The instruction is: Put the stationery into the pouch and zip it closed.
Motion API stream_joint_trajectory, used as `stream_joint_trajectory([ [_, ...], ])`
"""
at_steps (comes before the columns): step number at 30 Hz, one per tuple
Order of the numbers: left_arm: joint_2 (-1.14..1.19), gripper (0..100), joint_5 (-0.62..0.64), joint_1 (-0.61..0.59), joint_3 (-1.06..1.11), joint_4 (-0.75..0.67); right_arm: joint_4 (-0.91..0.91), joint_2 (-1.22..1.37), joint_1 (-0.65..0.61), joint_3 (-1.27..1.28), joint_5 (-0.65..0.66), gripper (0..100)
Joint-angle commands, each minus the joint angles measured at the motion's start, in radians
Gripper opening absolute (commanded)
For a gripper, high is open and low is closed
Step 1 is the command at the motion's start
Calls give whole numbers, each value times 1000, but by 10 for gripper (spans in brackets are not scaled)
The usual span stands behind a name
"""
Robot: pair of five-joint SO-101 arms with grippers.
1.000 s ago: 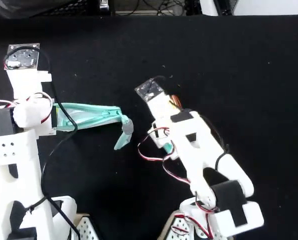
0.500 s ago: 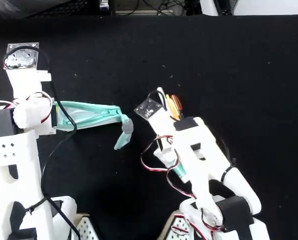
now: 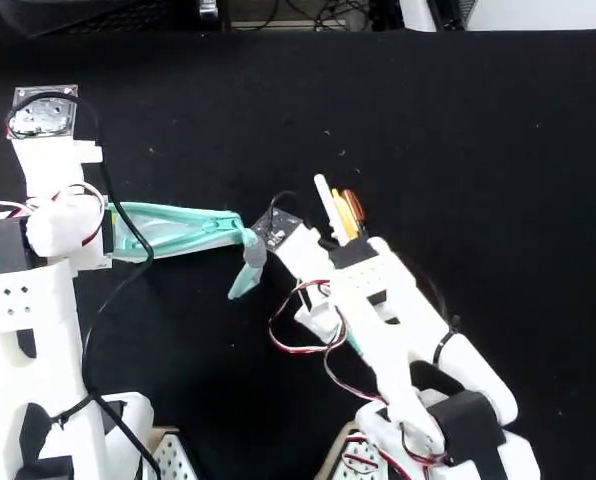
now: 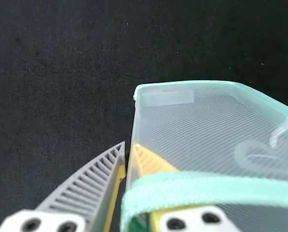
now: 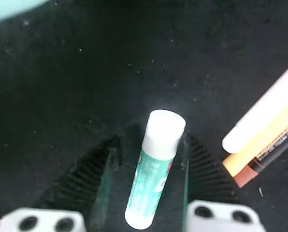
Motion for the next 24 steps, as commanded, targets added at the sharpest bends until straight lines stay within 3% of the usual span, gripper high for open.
stream_joint_trajectory([
  [1, 6, 30, -12, -28, 22, -26, -9, 76, -11, -76, 6, 185],
  [8, 6, 30, -12, -28, 24, -25, -32, 263, 49, -217, 8, 142],
  [11, 6, 30, -12, -28, 24, -25, -31, 242, 63, -225, 9, 22],
  [13, 6, 30, -12, -28, 24, -25, -11, 197, 64, -214, 9, 24],
  [18, 6, 30, -12, -28, 24, -25, 115, -45, 58, -182, 8, 12],
  [24, 6, 30, -12, -27, 24, -25, 256, -556, 71, -186, 6, 12],
])
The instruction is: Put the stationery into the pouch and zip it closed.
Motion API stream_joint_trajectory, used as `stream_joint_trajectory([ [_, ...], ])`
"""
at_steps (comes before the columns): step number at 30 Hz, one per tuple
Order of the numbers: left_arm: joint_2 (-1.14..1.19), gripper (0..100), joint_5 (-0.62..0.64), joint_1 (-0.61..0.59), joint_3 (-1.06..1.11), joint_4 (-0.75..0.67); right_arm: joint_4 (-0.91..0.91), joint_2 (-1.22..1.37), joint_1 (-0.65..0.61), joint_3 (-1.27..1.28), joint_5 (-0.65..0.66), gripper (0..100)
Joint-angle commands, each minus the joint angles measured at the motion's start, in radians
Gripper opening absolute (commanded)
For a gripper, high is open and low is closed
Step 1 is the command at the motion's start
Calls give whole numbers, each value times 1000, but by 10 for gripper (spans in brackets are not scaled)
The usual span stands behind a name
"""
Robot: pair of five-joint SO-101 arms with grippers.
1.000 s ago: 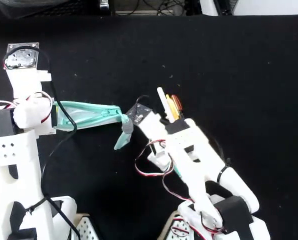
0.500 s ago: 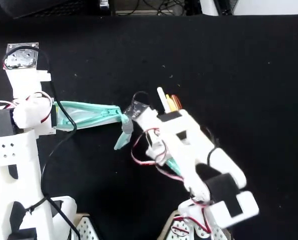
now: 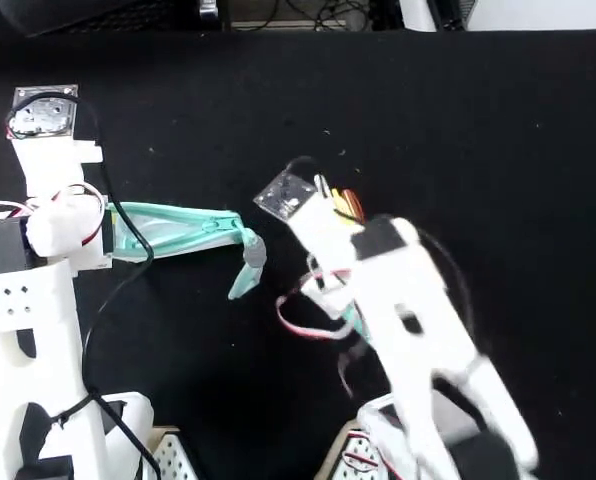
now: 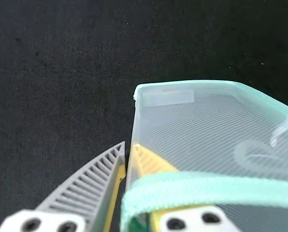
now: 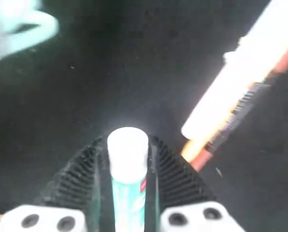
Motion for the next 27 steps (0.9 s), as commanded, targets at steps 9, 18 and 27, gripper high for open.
stream_joint_trajectory([
  [9, 6, 30, -12, -22, 25, -25, -129, -934, -92, -24, -141, 12],
  [18, 6, 30, -8, -22, 25, -21, -761, -984, -511, 150, -186, 12],
  [27, 8, 30, -8, -25, 25, -25, -1028, -966, -634, 341, -184, 12],
])
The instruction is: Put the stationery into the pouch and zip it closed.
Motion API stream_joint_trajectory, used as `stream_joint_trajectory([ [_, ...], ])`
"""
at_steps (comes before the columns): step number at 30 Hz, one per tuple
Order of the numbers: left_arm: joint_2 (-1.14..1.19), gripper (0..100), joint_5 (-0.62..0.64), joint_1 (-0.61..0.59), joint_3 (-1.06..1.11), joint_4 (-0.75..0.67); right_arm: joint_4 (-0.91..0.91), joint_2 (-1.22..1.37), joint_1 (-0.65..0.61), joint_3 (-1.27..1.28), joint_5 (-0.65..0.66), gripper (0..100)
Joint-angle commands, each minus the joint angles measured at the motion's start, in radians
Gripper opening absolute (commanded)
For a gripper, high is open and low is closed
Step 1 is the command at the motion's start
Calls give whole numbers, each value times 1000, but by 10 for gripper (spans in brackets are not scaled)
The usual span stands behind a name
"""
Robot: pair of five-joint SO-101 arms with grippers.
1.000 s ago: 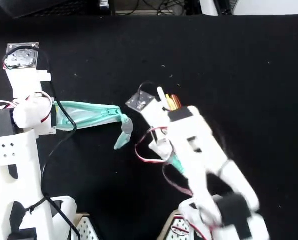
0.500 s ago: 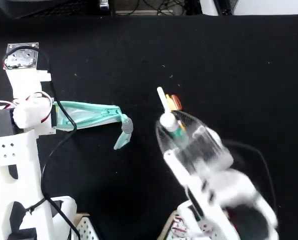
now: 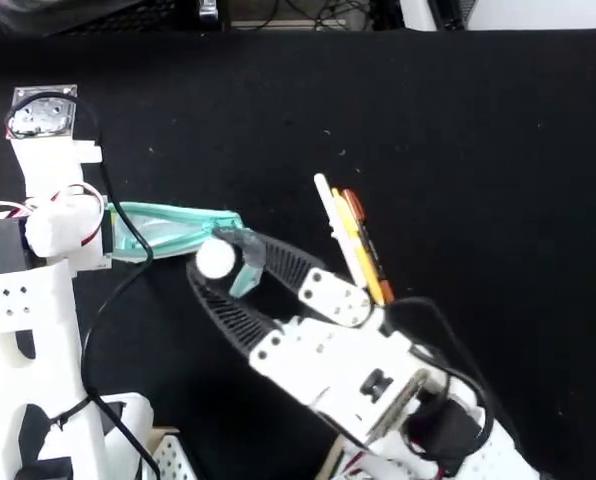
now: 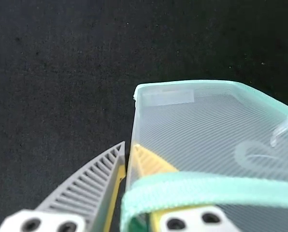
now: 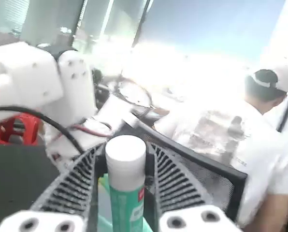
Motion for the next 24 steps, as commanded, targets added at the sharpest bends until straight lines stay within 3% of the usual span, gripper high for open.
stream_joint_trajectory([
  [1, 8, 30, -8, -25, 24, -23, -78, 21, -37, 2, -8, 12],
  [12, 6, 30, -11, -28, 22, -21, -445, 437, -37, 4, 152, 12],
  [24, 8, 30, -11, -28, 22, -25, -483, 532, 51, 117, 158, 12],
])
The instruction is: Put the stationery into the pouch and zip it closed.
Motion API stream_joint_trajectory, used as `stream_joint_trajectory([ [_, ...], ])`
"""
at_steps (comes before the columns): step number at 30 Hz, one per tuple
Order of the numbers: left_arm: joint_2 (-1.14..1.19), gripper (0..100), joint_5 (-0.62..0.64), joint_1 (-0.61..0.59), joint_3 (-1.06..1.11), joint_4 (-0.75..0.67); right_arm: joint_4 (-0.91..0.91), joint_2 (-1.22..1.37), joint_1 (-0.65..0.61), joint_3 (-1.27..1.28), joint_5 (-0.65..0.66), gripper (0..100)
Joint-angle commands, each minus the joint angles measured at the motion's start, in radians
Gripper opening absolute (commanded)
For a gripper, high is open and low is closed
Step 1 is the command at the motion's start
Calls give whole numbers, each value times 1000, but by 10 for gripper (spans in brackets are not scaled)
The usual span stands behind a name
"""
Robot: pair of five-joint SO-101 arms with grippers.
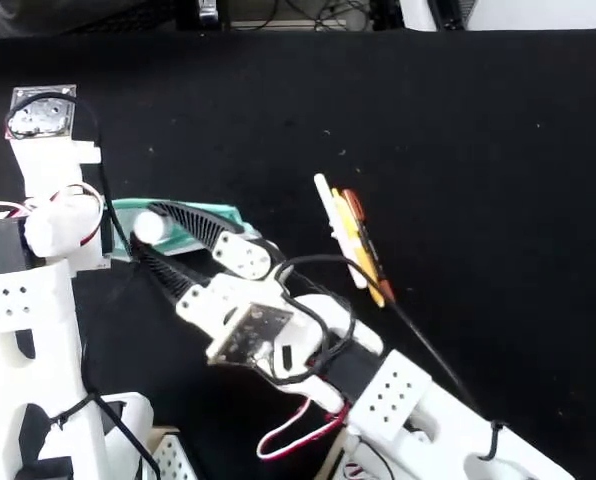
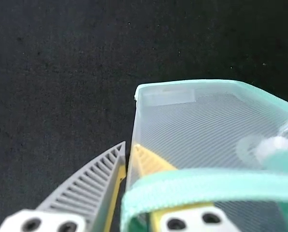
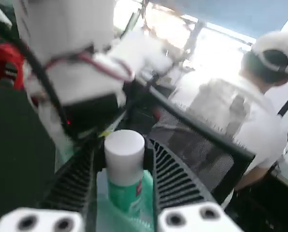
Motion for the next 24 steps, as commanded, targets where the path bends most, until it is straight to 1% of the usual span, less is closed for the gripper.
stream_joint_trajectory([
  [1, 8, 30, -11, -25, 21, -25, 2, -8, 20, 19, 6, 12],
  [3, 8, 30, -11, -25, 21, -25, 92, -8, 18, -16, 5, 21],
  [5, 8, 30, -11, -25, 21, -25, 242, -8, 17, -101, -17, 72],
  [8, 8, 31, -11, -19, 18, -25, 535, -8, 18, -297, -158, 172],
  [11, 8, 32, -11, -19, 13, -25, 815, -2, 20, -521, -287, 234],
  [13, 6, 33, -11, -18, 12, -26, 948, -2, 21, -650, -315, 250],
  [16, 14, 33, -11, -16, 12, -51, 1066, -12, 26, -805, -318, 247],
  [17, 14, 33, -11, -18, 12, -63, 1100, -16, 46, -855, -316, 247],
  [19, 15, 33, -12, -18, 12, -83, 1166, -39, 133, -940, -316, 246],
  [20, 15, 33, -12, -18, 12, -91, 1204, -48, 203, -966, -316, 235],
  [22, 12, 33, -12, -16, 12, -104, 1290, -58, 374, -964, -316, 187],
  [24, 15, 33, -12, -16, 12, -121, 1361, -47, 555, -886, -316, 130],
])
